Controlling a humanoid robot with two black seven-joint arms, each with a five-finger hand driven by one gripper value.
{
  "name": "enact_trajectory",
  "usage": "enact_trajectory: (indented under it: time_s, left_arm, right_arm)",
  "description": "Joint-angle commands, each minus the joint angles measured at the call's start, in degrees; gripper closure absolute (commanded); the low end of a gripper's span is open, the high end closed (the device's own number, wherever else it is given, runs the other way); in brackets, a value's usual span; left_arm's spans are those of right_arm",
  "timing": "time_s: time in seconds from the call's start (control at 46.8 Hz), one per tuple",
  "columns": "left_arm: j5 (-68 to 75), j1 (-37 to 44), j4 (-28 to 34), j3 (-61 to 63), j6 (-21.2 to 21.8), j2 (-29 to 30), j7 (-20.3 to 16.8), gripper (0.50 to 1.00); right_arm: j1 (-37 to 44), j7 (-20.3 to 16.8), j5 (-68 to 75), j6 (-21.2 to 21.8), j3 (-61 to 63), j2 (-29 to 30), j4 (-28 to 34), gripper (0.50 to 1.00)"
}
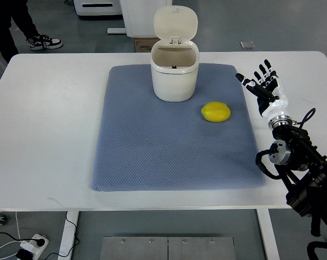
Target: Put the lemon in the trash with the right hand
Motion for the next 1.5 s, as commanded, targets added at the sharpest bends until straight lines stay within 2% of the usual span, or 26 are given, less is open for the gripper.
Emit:
enact_trajectory:
  time_s: [0.0, 0.235, 0.748, 1.325, 1.474]
  left_arm:
    - [0.0, 0.0, 0.0, 0.01, -0.01, 0.0, 0.0, 0.5]
    - [0.0, 0.0, 0.0, 0.01, -0.01, 0.0, 0.0, 0.5]
    - [0.0, 0.0, 0.0, 0.01, -0.01, 0.0, 0.0, 0.5]
    - [0.0, 0.0, 0.0, 0.01, -0.01, 0.0, 0.0, 0.5]
    - [0.0, 0.0, 0.0, 0.01, -0.01, 0.0, 0.0, 0.5]
  right_arm:
    - [0.07, 0.14, 0.03, -0.04, -0.39, -0.8, 0.06, 0.5]
    - [-0.01, 2.25, 0.03, 0.05, -0.56, -1.33, 0.06, 0.5]
    - [-0.37, 1.02, -1.37, 0.93, -2.32, -1.95, -0.02, 0.5]
    - [-0.89, 1.72, -14.03, 7.7, -5.39, -2.74, -0.02, 0.5]
    - [-0.89, 4.18, -14.65, 7.7, -9.96, -4.4, -0.11, 0.5]
